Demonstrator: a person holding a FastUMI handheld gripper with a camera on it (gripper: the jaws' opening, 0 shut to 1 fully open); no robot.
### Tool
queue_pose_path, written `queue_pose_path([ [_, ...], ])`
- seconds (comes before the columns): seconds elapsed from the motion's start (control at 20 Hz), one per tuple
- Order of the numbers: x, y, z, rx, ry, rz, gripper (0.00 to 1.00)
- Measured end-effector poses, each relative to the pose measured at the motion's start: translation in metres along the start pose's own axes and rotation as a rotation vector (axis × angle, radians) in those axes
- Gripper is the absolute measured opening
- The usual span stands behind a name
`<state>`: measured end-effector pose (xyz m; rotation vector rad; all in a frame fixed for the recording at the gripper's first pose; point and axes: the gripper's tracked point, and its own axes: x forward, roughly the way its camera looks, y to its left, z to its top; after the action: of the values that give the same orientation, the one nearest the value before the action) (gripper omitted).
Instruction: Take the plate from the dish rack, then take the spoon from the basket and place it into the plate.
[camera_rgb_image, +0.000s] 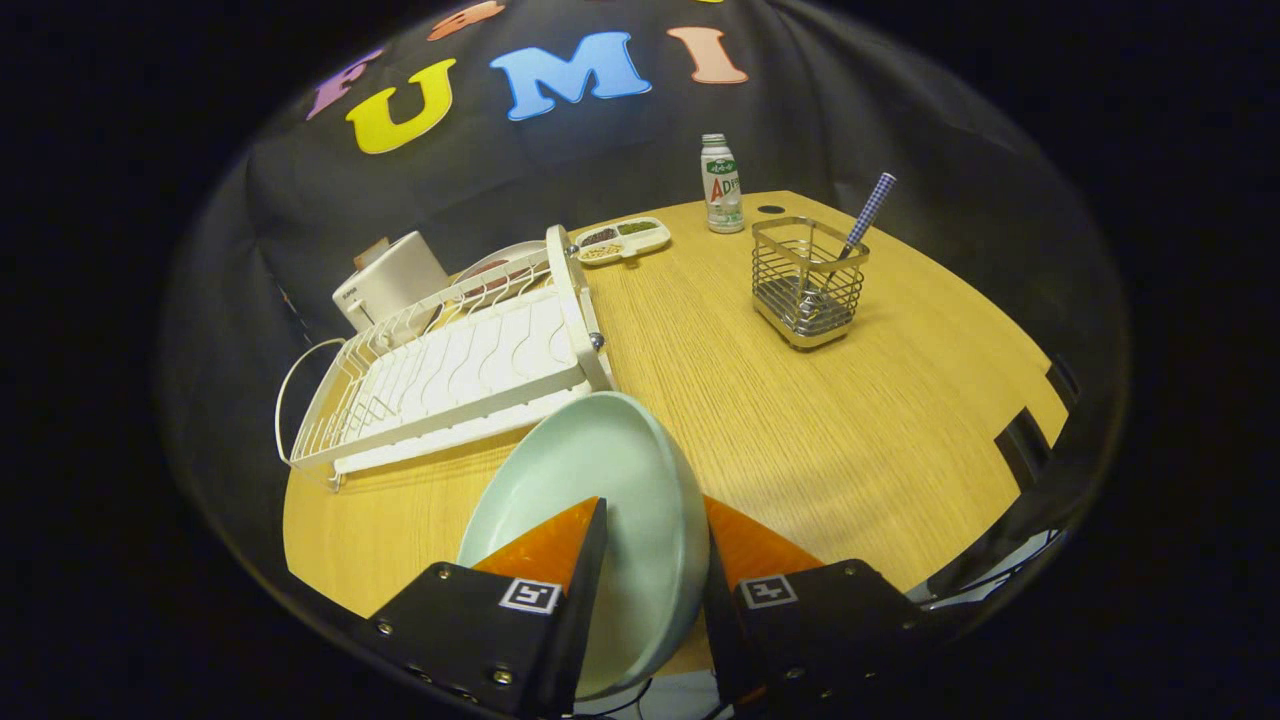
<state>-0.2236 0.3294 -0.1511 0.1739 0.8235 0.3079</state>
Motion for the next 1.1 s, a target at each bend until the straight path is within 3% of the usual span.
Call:
queue_pose_path([
  [0.1, 0.004, -0.013, -0.003, -0.014, 0.009, -0.041, 0.54],
  [0.15, 0.005, -0.017, -0.005, -0.024, 0.015, -0.053, 0.74],
  [0.2, 0.007, -0.018, -0.004, -0.028, 0.011, -0.051, 0.77],
  [0.45, -0.003, -0.034, 0.024, -0.027, -0.058, -0.112, 0.77],
  [0.75, -0.015, -0.074, 0.111, -0.027, -0.228, -0.286, 0.76],
  [0.9, -0.011, -0.1, 0.155, 0.022, -0.277, -0.39, 0.76],
  [1.1, 0.006, -0.129, 0.198, 0.132, -0.316, -0.447, 0.76],
])
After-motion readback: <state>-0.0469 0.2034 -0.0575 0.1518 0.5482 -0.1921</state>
